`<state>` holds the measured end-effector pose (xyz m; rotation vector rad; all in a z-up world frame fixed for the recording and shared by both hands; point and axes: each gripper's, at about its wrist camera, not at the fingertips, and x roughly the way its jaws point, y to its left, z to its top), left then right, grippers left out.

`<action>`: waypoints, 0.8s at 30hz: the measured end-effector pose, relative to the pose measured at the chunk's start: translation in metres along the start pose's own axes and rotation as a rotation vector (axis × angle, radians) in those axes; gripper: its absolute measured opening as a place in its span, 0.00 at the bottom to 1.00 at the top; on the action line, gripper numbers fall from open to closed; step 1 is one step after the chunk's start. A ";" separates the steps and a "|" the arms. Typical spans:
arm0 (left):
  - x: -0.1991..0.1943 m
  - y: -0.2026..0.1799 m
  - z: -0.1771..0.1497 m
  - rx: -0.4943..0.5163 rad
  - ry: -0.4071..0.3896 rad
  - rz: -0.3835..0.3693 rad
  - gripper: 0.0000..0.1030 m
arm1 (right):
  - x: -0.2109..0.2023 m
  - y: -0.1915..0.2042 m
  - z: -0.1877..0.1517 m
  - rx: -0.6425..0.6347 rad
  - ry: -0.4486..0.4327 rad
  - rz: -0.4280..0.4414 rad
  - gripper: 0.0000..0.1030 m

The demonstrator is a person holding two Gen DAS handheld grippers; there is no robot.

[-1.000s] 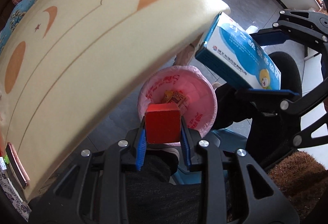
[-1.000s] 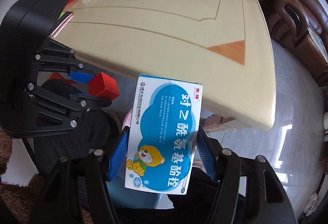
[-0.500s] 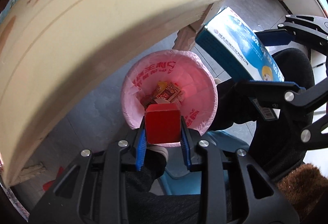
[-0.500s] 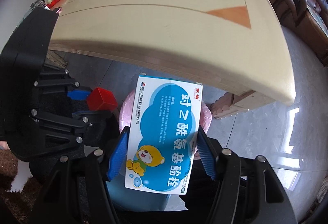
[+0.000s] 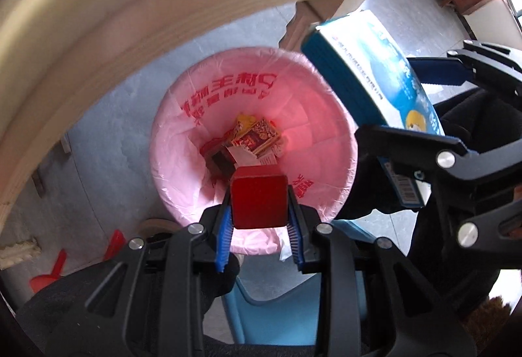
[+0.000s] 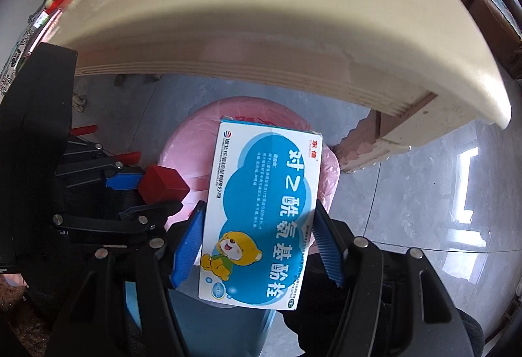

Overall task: Collect trash
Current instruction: 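Lift the red cube and medicine box and carry them down over the pink bin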

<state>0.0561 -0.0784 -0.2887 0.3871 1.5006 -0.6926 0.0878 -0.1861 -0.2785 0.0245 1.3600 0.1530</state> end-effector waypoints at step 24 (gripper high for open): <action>0.103 0.021 0.016 -0.103 0.195 -0.039 0.29 | 0.114 -0.024 0.003 0.042 0.165 0.057 0.60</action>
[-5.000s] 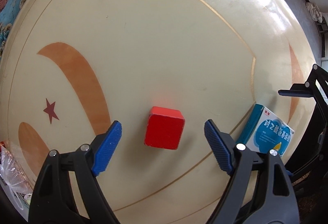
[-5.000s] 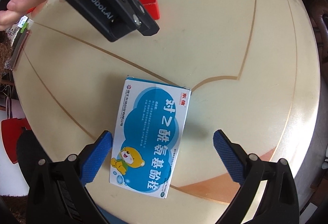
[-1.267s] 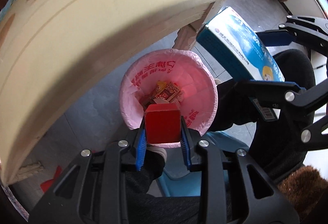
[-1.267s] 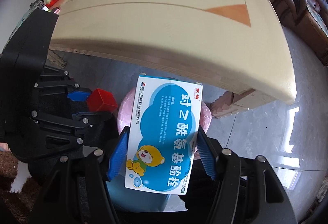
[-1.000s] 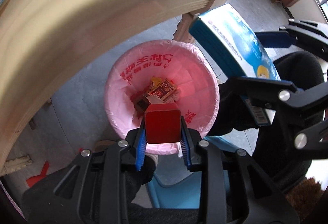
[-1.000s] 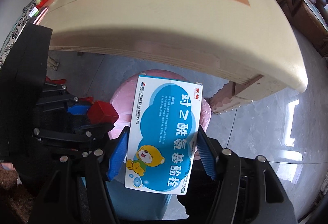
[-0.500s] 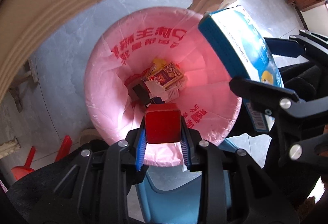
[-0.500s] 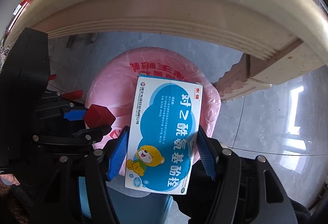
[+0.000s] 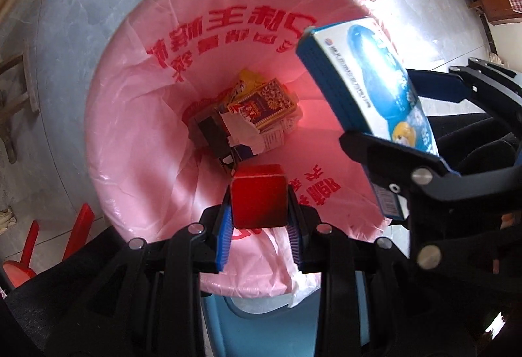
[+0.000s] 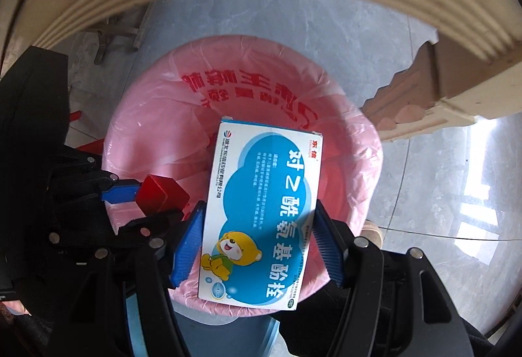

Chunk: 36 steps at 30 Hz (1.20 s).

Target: Collect trash

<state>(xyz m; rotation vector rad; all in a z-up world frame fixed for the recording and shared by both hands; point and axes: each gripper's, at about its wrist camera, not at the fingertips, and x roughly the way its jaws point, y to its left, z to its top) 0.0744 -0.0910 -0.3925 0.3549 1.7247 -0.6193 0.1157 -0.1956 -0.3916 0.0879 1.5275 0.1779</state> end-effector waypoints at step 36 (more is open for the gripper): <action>0.026 0.015 0.013 -0.104 0.024 0.066 0.62 | 0.025 -0.011 0.013 0.063 0.027 0.046 0.78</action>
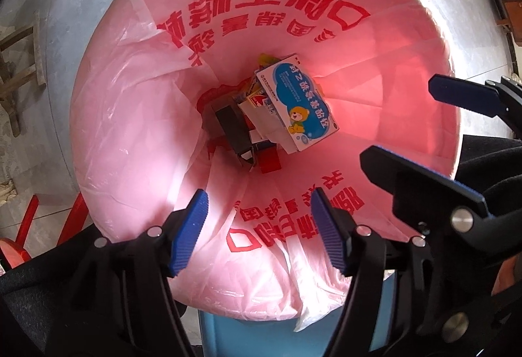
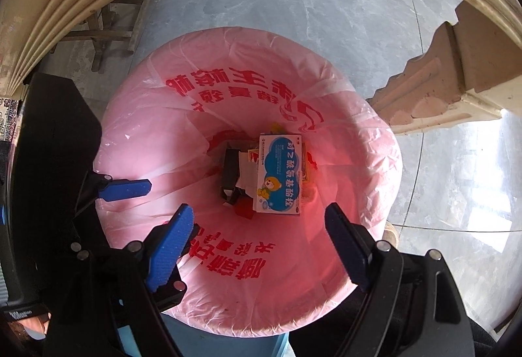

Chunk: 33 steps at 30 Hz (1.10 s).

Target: Collect trash

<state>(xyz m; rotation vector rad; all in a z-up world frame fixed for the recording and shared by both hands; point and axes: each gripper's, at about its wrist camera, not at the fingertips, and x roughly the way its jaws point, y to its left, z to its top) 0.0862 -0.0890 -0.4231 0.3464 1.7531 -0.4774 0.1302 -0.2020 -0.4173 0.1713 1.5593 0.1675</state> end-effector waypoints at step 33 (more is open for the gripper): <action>-0.245 -0.050 -0.101 -0.242 -0.649 0.169 0.64 | -0.259 0.015 -0.104 0.130 -0.676 -0.271 0.88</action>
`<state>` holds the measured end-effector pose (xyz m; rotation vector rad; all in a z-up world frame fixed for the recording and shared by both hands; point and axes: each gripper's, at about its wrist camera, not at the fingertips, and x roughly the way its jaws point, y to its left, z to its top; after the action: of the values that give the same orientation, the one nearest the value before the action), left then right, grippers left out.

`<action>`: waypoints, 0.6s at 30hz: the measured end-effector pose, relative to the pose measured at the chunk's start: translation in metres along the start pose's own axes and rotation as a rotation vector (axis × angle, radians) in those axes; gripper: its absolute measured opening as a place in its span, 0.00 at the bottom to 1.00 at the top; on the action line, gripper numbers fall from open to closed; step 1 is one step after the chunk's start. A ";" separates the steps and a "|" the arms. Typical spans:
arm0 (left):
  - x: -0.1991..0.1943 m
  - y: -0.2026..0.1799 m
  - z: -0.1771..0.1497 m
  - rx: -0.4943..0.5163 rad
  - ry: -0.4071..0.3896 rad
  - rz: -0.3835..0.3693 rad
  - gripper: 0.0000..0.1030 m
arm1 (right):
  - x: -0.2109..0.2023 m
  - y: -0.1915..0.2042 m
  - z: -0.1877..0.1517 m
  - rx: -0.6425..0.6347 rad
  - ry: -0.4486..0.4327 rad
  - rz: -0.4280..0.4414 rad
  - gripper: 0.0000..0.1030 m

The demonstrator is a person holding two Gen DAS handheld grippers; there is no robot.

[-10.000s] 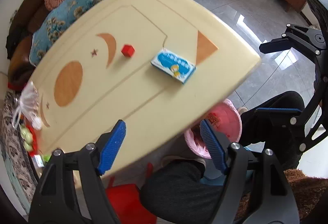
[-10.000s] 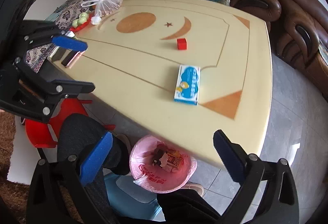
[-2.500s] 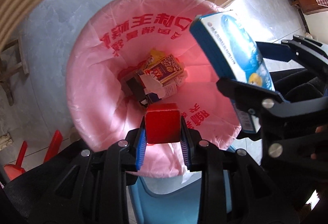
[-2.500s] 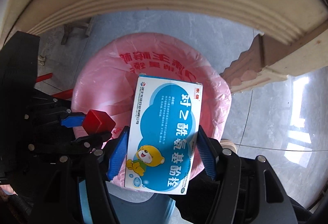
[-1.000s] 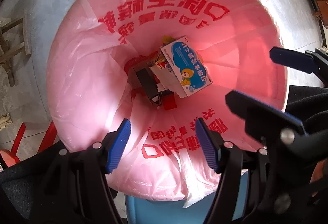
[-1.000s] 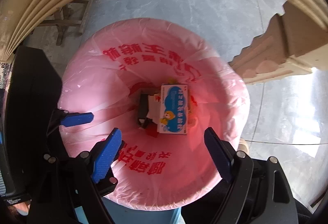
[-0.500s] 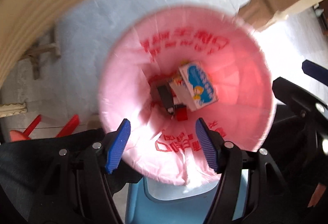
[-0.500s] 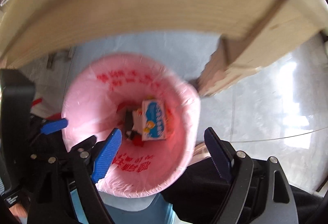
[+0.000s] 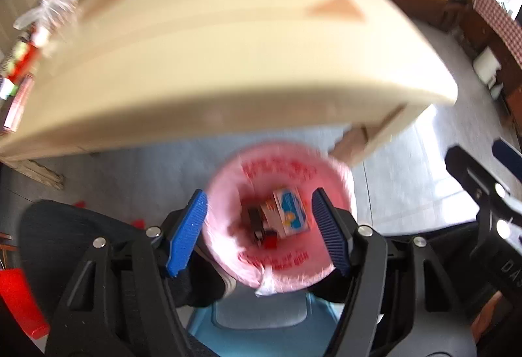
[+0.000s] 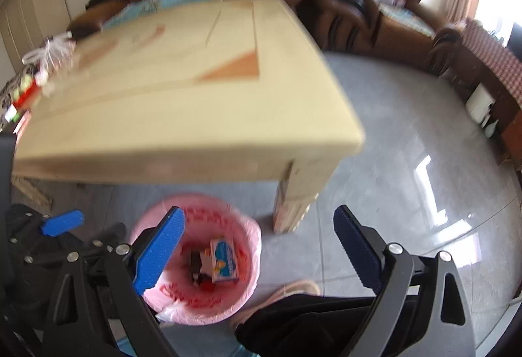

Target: Collect trash

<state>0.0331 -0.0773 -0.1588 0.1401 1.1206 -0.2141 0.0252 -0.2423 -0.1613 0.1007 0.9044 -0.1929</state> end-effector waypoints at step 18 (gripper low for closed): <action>-0.191 -0.009 -0.003 -0.049 -0.482 0.128 0.92 | -0.184 -0.012 0.015 0.048 -0.380 -0.080 0.94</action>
<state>-0.0516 -0.0660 0.0121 0.1084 0.6344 -0.0976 -0.0764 -0.2335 -0.0073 0.0693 0.5260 -0.2973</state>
